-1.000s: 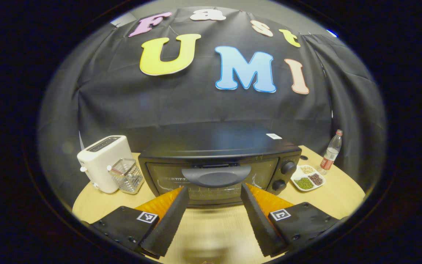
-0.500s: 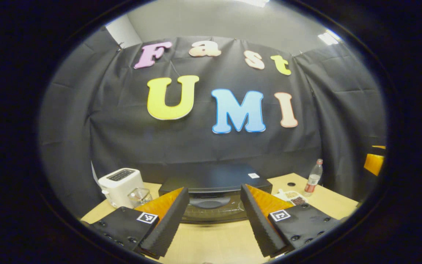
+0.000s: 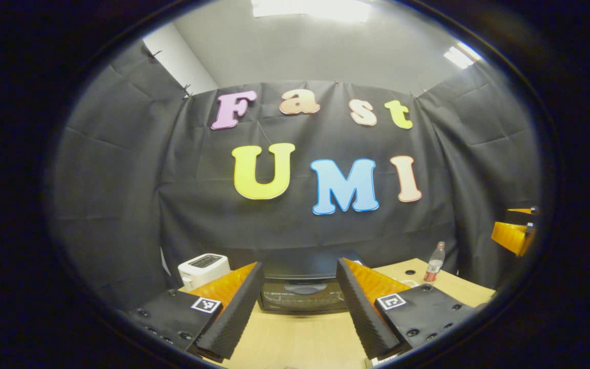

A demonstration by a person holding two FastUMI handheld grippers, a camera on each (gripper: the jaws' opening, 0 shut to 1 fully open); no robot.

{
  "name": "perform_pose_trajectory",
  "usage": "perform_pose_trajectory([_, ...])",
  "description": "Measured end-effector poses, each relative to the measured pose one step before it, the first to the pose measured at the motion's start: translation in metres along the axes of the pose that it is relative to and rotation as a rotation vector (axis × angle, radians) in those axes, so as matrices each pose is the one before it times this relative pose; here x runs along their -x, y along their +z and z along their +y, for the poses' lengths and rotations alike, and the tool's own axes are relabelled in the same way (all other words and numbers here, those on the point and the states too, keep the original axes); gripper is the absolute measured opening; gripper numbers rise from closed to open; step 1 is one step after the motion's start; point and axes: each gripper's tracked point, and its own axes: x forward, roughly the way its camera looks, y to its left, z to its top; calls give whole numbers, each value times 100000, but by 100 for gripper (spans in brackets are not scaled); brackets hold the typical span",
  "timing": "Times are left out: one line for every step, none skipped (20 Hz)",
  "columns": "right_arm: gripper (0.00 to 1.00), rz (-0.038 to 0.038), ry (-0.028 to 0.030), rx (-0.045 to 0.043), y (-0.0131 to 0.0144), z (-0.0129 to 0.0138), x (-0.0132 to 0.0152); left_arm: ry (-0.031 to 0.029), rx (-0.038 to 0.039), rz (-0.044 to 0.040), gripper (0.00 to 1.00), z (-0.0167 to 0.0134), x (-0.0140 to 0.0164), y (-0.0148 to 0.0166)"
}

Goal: Open the electric oven with the left hand, put the food in, and close the electric oven.

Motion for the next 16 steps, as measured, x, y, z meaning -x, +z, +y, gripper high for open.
perform_pose_trajectory([97, -828, -108, -541, 387, -120, 344, 594, 24, -641, 100, 155, 946, 354])
perform_pose_trajectory([97, -960, -511, -354, 422, -198, 120, 137, -580, -717, 100, 405, 1041, 800])
perform_pose_trajectory([97, -1058, -1289, -54, 375, -210, 149, 221, -770, -747, 100, -30, 915, 173])
perform_pose_trajectory([97, -372, -1178, 224, 73, -110, 102, -138, -439, -620, 100, 74, 833, 361])
perform_pose_trajectory([97, 168, -416, 212, 72, 39, 116, -640, 8, -800, 100, 49, 647, 186])
perform_pose_trajectory([97, -82, -29, 44, 140, 332, 228, -348, 99, -1131, 100, 66, 594, 371])
perform_pose_trajectory([97, -424, -711, -99, 288, 125, 149, 57, 294, -720, 100, 286, 486, 160])
perform_pose_trajectory([98, -58, -1275, -311, 161, -82, 140, 47, -53, 226, 100, 279, 387, -153])
perform_pose_trajectory([97, 15, -634, -725, 146, 241, 154, 749, -90, 607, 99, 546, 368, -233])
perform_pose_trajectory([97, -198, 580, -704, 15, 636, 111, 451, 154, 242, 95, 400, 451, -62])
perform_pose_trajectory([97, -649, 402, -450, 183, 574, 54, 620, 552, -513, 97, 406, 312, 55])
perform_pose_trajectory([98, 41, -279, -242, 25, 269, 146, 319, 708, 430, 100, 364, 242, 53])
perform_pose_trajectory([97, 212, -181, -597, -50, 335, 80, 775, 716, 953, 99, 497, 296, -384])
perform_pose_trajectory([97, -55, 346, -873, 32, 461, -69, 577, 882, 520, 99, 558, 249, -87])
perform_pose_trajectory([98, -62, 428, -759, 101, 497, 38, 579, 786, 309, 99, 411, 111, -93])
perform_pose_trajectory([98, 121, 486, -291, 11, 509, 269, 1114, 291, -1, 99, 680, 190, 61])
